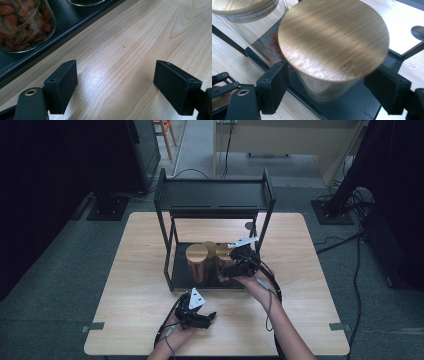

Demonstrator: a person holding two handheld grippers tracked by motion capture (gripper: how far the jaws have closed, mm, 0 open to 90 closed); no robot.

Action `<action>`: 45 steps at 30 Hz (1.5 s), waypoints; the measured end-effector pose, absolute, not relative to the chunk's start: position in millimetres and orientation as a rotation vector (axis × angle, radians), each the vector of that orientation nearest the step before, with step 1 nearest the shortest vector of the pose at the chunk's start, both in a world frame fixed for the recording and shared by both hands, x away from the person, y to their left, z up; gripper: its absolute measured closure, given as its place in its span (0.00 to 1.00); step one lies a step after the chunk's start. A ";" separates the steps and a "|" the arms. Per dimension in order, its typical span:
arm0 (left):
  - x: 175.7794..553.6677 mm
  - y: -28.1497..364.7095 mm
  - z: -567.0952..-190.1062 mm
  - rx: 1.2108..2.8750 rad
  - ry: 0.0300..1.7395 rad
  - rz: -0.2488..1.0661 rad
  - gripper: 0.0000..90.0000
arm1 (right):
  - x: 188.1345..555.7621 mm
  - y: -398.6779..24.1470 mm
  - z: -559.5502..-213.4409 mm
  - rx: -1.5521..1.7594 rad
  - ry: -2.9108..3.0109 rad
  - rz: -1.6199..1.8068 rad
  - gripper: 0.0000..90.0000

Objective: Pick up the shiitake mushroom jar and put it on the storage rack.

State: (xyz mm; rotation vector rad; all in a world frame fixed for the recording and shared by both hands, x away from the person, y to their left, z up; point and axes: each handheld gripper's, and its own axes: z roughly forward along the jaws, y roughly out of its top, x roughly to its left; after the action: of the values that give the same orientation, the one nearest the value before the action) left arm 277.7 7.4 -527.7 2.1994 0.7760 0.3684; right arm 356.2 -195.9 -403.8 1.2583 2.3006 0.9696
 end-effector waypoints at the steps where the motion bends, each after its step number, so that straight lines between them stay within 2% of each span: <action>1: 277.7 7.4 -527.7 2.199 0.776 0.368 0.22 | 355.7 -196.6 -404.0 1.254 2.302 0.968 0.23; 45: 277.8 7.5 -527.9 2.198 0.775 0.371 0.22 | 312.6 -215.0 -421.3 1.120 2.297 1.076 0.23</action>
State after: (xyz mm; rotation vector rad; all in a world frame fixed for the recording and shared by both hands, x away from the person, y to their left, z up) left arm 277.8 7.5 -527.9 2.1984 0.7751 0.3711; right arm 312.6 -215.0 -421.3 1.1203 2.2972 1.0764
